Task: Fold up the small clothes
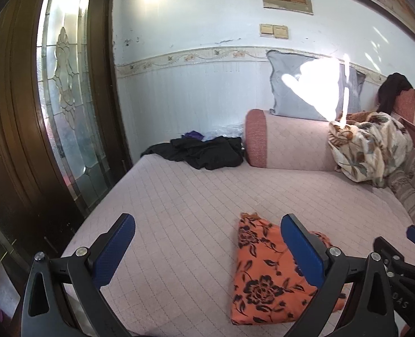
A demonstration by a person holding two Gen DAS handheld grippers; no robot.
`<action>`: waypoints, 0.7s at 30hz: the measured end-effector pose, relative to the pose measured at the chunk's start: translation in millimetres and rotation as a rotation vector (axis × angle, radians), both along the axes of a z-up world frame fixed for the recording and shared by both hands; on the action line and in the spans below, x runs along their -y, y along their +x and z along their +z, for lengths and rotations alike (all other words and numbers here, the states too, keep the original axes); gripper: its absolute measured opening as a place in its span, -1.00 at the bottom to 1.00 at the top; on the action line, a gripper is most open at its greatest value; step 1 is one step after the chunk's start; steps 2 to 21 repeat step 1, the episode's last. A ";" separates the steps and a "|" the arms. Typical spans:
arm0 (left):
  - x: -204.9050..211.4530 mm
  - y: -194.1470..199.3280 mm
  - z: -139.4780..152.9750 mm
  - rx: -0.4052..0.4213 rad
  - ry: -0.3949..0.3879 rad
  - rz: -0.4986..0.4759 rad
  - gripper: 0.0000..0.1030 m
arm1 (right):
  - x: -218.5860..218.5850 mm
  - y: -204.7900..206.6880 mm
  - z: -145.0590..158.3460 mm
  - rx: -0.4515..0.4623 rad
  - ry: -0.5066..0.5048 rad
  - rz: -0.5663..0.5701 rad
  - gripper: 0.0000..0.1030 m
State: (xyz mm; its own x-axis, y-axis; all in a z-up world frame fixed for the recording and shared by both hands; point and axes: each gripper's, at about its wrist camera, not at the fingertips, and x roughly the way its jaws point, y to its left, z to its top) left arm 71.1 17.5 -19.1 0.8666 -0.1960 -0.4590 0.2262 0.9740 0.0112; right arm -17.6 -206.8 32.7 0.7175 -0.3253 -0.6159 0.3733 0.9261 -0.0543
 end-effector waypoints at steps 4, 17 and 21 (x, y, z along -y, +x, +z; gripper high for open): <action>-3.9 7.9 -1.0 -0.011 -0.005 0.023 1.00 | 2.0 2.7 -1.2 -0.003 0.000 0.002 0.46; -3.9 7.9 -1.0 -0.011 -0.005 0.023 1.00 | 2.0 2.7 -1.2 -0.003 0.000 0.002 0.46; -3.9 7.9 -1.0 -0.011 -0.005 0.023 1.00 | 2.0 2.7 -1.2 -0.003 0.000 0.002 0.46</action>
